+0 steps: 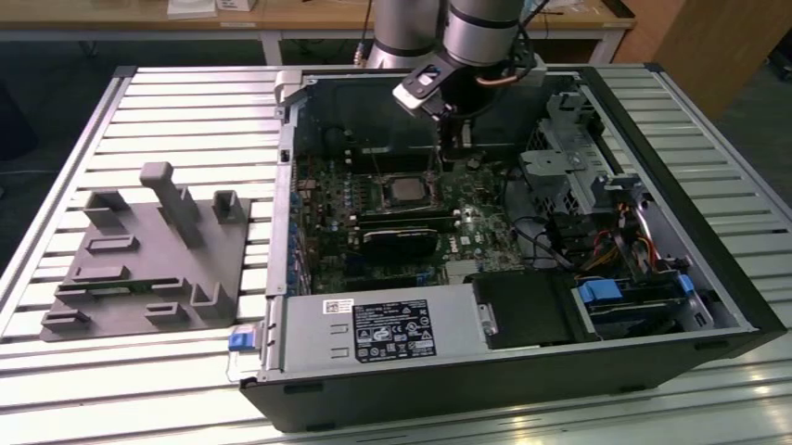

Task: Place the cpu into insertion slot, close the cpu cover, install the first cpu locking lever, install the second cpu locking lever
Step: 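Close the cpu cover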

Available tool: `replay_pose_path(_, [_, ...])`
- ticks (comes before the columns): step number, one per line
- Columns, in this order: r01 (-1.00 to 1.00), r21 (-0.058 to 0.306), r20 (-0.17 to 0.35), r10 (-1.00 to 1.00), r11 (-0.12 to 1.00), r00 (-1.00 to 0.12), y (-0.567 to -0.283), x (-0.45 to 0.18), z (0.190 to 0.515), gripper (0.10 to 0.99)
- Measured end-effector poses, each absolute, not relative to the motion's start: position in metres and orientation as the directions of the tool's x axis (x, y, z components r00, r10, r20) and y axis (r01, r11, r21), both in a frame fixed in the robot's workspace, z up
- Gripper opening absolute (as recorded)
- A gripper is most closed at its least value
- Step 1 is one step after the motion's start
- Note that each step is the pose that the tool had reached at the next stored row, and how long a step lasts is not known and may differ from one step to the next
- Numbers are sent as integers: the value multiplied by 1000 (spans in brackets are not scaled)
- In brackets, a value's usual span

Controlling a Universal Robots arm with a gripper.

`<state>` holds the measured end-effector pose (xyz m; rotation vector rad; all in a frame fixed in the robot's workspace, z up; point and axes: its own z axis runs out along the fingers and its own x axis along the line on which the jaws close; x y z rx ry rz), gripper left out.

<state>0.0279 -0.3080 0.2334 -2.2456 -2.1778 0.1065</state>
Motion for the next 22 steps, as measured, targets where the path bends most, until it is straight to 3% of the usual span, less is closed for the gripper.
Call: replay_pose_path(22, [1000,-16,27,999,-27,27,-325,-19,227,106])
